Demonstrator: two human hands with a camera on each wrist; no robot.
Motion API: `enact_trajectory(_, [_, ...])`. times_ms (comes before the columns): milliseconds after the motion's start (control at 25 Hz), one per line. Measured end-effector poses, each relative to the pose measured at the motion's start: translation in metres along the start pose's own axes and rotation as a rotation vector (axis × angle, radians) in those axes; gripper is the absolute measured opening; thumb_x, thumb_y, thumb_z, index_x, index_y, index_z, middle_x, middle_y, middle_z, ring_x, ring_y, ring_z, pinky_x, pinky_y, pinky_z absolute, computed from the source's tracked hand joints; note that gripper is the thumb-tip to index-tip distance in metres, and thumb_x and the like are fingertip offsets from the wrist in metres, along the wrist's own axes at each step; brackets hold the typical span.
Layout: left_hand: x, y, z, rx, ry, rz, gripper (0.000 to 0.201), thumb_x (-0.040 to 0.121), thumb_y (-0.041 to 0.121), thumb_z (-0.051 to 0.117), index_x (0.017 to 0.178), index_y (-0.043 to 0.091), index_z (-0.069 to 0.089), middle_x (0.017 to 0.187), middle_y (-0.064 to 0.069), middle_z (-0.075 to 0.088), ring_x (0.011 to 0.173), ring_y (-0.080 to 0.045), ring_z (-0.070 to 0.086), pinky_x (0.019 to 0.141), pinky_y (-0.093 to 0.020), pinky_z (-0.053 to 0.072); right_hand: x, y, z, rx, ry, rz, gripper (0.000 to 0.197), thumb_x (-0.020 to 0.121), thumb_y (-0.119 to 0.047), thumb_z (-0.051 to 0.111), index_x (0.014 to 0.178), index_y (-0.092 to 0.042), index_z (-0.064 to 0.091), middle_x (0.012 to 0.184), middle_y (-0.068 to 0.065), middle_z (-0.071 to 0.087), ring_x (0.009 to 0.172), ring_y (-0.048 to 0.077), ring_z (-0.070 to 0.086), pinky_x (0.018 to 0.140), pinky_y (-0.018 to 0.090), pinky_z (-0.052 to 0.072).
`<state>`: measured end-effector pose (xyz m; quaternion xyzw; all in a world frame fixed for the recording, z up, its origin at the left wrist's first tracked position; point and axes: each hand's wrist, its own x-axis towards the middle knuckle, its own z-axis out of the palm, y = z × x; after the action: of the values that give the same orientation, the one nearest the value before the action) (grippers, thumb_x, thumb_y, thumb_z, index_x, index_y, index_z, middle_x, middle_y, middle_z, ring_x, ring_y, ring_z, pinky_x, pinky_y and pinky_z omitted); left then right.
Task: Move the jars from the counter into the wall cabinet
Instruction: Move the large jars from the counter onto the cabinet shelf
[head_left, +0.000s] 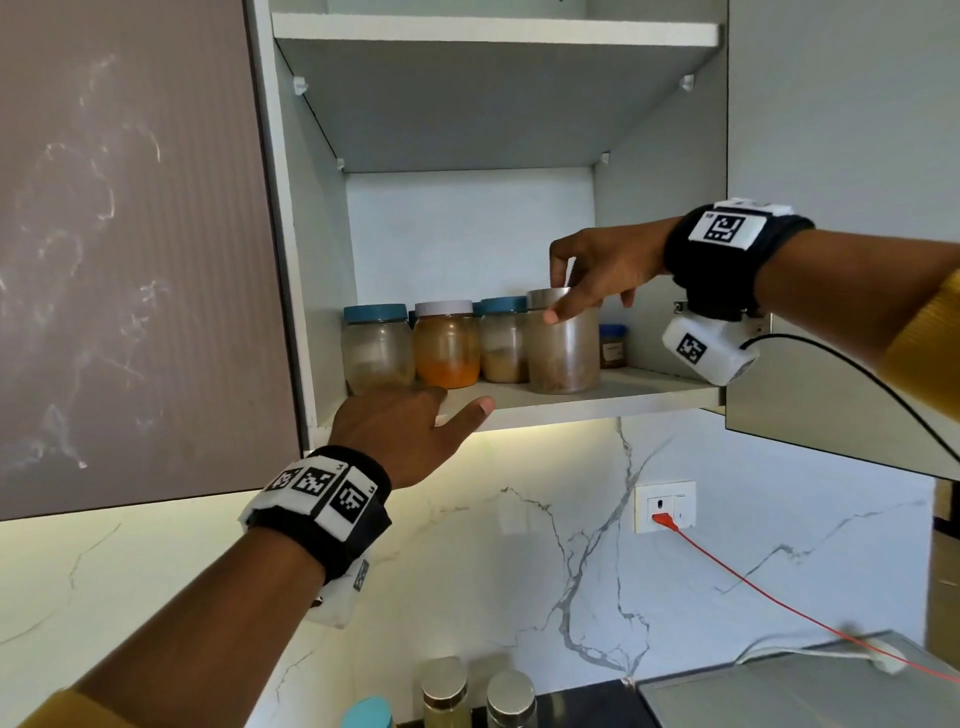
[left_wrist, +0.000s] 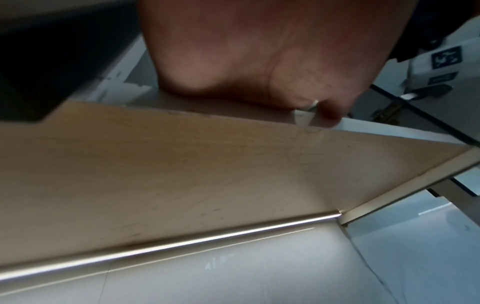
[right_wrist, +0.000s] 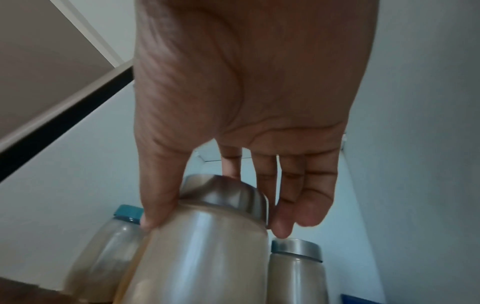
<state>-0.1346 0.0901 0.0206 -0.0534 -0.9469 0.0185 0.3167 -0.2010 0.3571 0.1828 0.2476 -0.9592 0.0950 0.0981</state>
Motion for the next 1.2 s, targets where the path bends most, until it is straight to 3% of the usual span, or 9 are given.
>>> enact_trajectory(160, [-0.002,-0.001,0.001,0.008,0.022,-0.01,0.088,0.086,0.087,0.007,0.116,0.031,0.067,0.107,0.009,0.072,0.099,-0.018,0.067,0.078,-0.033,0.048,0.018,0.015,0.002,0.023,0.009,0.089,0.053,0.077,-0.053,0.086,0.112,-0.021,0.062,0.108,0.021,0.075,0.075,0.024,0.076,0.059,0.029,0.06])
enact_trajectory(280, [-0.004,-0.001,0.004,0.012,0.052,-0.003,0.087,0.086,0.088,0.006,0.113,0.031,0.067,0.104,0.009,0.073,0.096,-0.017,0.067,0.077,-0.033,0.048,0.029,0.017,0.004,0.064,0.025,0.147,0.047,0.08,-0.039,0.088,0.112,-0.016,0.063,0.087,0.017,0.071,0.057,0.023,0.075,0.068,0.034,0.065])
enact_trajectory(360, [-0.003,-0.001,0.006,0.016,0.081,0.002,0.087,0.087,0.087,0.007,0.111,0.031,0.068,0.102,0.009,0.073,0.094,-0.017,0.067,0.076,-0.033,0.049,0.037,0.017,0.004,0.027,0.017,0.17,0.04,0.083,-0.034,0.087,0.109,-0.017,0.062,0.086,0.014,0.07,0.052,0.02,0.075,0.071,0.034,0.065])
enact_trajectory(600, [-0.003,-0.001,0.008,0.041,0.123,0.011,0.087,0.085,0.088,0.003,0.102,0.032,0.067,0.086,0.01,0.07,0.082,-0.014,0.066,0.073,-0.033,0.053,0.058,0.023,0.007,-0.073,0.016,0.204,0.038,0.086,-0.032,0.085,0.112,-0.018,0.061,0.094,0.016,0.073,0.067,0.028,0.077,0.081,0.039,0.065])
enact_trajectory(840, [-0.005,0.0,0.006,0.047,0.118,-0.002,0.086,0.086,0.087,0.002,0.104,0.032,0.066,0.087,0.009,0.069,0.081,-0.014,0.066,0.073,-0.032,0.052,0.07,0.029,0.018,-0.118,0.072,0.206,0.036,0.092,-0.032,0.079,0.117,-0.019,0.056,0.081,0.005,0.064,0.053,0.017,0.07,0.072,0.029,0.061])
enact_trajectory(1040, [-0.006,0.001,0.007,0.04,0.123,-0.003,0.086,0.086,0.087,0.003,0.104,0.032,0.067,0.088,0.01,0.07,0.082,-0.013,0.066,0.074,-0.032,0.054,0.075,0.031,0.023,-0.104,0.089,0.2,0.039,0.094,-0.033,0.077,0.124,-0.019,0.056,0.084,0.004,0.062,0.059,0.021,0.071,0.065,0.026,0.06])
enact_trajectory(1200, [-0.008,0.001,0.004,0.021,0.125,-0.014,0.088,0.084,0.088,0.002,0.107,0.033,0.066,0.091,0.011,0.071,0.085,-0.014,0.067,0.075,-0.033,0.054,0.068,0.03,0.02,-0.11,0.097,0.197,0.049,0.091,-0.038,0.079,0.131,-0.017,0.06,0.094,0.006,0.067,0.067,0.025,0.076,0.079,0.036,0.065])
